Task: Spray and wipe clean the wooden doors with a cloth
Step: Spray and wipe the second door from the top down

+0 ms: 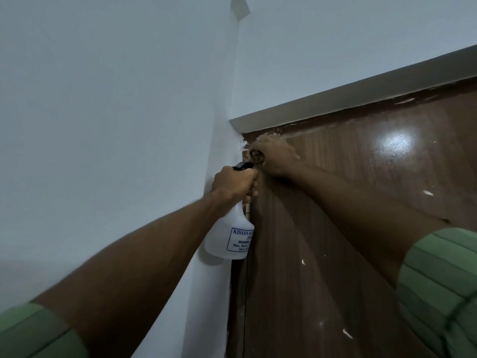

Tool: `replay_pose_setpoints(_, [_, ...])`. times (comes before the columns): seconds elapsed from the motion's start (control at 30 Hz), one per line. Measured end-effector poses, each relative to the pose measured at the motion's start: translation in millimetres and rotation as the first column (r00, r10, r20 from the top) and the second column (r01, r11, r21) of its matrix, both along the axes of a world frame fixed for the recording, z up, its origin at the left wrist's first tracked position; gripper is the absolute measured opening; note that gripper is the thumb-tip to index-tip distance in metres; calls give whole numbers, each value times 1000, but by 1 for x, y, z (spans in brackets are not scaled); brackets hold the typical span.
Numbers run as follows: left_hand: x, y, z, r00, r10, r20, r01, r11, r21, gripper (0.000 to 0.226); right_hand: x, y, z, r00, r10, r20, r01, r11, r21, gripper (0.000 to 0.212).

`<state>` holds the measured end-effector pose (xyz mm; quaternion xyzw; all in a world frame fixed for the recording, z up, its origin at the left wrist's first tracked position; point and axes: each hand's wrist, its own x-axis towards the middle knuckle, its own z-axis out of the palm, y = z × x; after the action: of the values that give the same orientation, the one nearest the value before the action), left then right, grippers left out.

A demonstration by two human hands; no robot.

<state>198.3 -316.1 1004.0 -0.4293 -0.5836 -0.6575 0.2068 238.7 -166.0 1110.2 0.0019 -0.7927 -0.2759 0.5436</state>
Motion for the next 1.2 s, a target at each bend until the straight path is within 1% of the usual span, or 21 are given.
replay_pose_setpoints(0.03, [0, -1, 0, 1000, 0, 6, 0, 1000, 2, 23, -1, -3, -11, 998, -7, 62, 5, 999, 31, 36])
replay_pose_setpoints(0.07, [-1, -1, -1, 1000, -4, 14, 4, 1000, 0, 24, -3, -3, -24, 985, -23, 169, 14, 998, 55, 33])
replay_pose_setpoints(0.13, [0, -1, -2, 1000, 6, 24, -6, 1000, -5, 27, 5, 5, -38, 923, -53, 382, 26, 997, 78, 42])
replay_pose_setpoints(0.17, [1, -1, -2, 1000, 15, 24, -15, 1000, -9, 27, 11, 8, -29, 907, -36, 420, 11, 998, 63, 49])
replay_pose_setpoints(0.23, [1, -2, -3, 1000, 4, 27, -4, 1000, -7, 24, 23, 15, 3, 941, 18, 337, -20, 1000, 1, 56])
replay_pose_setpoints(0.3, [-1, 1, -5, 999, -3, 33, 3, 1000, -6, 23, 28, 18, 23, 988, 48, 145, -43, 998, -37, 55])
replay_pose_setpoints(0.33, [-2, 3, -8, 999, -5, 37, 5, 1000, -5, 23, 25, 17, 19, 996, 41, 81, -39, 999, -29, 51])
replay_pose_setpoints(0.37, [-4, 5, -11, 999, -8, 43, 8, 1000, -3, 23, 20, 15, 7, 997, 46, 67, -46, 999, -1, 47])
replay_pose_setpoints(0.4, [-6, 7, -16, 998, -12, 55, 12, 1000, -4, 24, 16, 13, -12, 991, 52, 120, -55, 998, 26, 43])
replay_pose_setpoints(0.43, [-8, 10, -22, 997, -20, 74, 20, 1000, -2, 25, 13, 12, -32, 972, 37, 232, -50, 998, 50, 42])
replay_pose_setpoints(0.5, [-12, 17, -40, 995, -30, 95, 32, 999, -24, 25, 18, 14, -63, 899, 2, 438, -32, 998, 62, 48])
replay_pose_setpoints(0.53, [-14, 21, -48, 995, -32, 92, 37, 998, -51, 26, 28, 16, -60, 876, 5, 482, -32, 998, 49, 54])
replay_pose_setpoints(0.6, [-15, 28, -62, 993, -40, 111, 50, 995, -85, 28, 47, 23, -36, 891, 28, 453, -25, 1000, -12, 62])
replay_pose_setpoints(0.7, [-16, 37, -73, 992, -10, 123, 24, 993, -114, 29, 65, 31, -14, 962, 41, 271, -24, 997, -67, 61])
replay_pose_setpoints(0.9, [-9, 39, -89, 992, 65, 112, -52, 992, -114, 26, 46, 34, -50, 990, 37, 136, -30, 998, -53, 55])
replay_pose_setpoints(0.97, [-4, 33, -93, 993, 60, 102, -49, 994, -102, 25, 43, 30, -75, 982, 48, 180, -41, 998, -41, 52])
replay_pose_setpoints(1.0, [-2, 30, -95, 993, 52, 102, -43, 995, -90, 26, 43, 27, -92, 970, 57, 237, -51, 998, -30, 49])
replay_pose_setpoints(1.03, [0, 26, -97, 994, 41, 106, -33, 997, -75, 26, 44, 23, -110, 946, 62, 317, -64, 998, -4, 47])
replay_pose_setpoints(1.1, [4, 21, -101, 993, 19, 117, -11, 998, -69, 28, 49, 19, -139, 861, -2, 509, -46, 996, 81, 51])
replay_pose_setpoints(1.13, [5, 19, -102, 994, 22, 107, -13, 997, -81, 29, 51, 19, -142, 824, -45, 565, -26, 993, 117, 54])
replay_pose_setpoints(1.2, [7, 14, -102, 996, 42, 73, -35, 994, -105, 29, 54, 21, -121, 832, -70, 550, -4, 991, 132, 54])
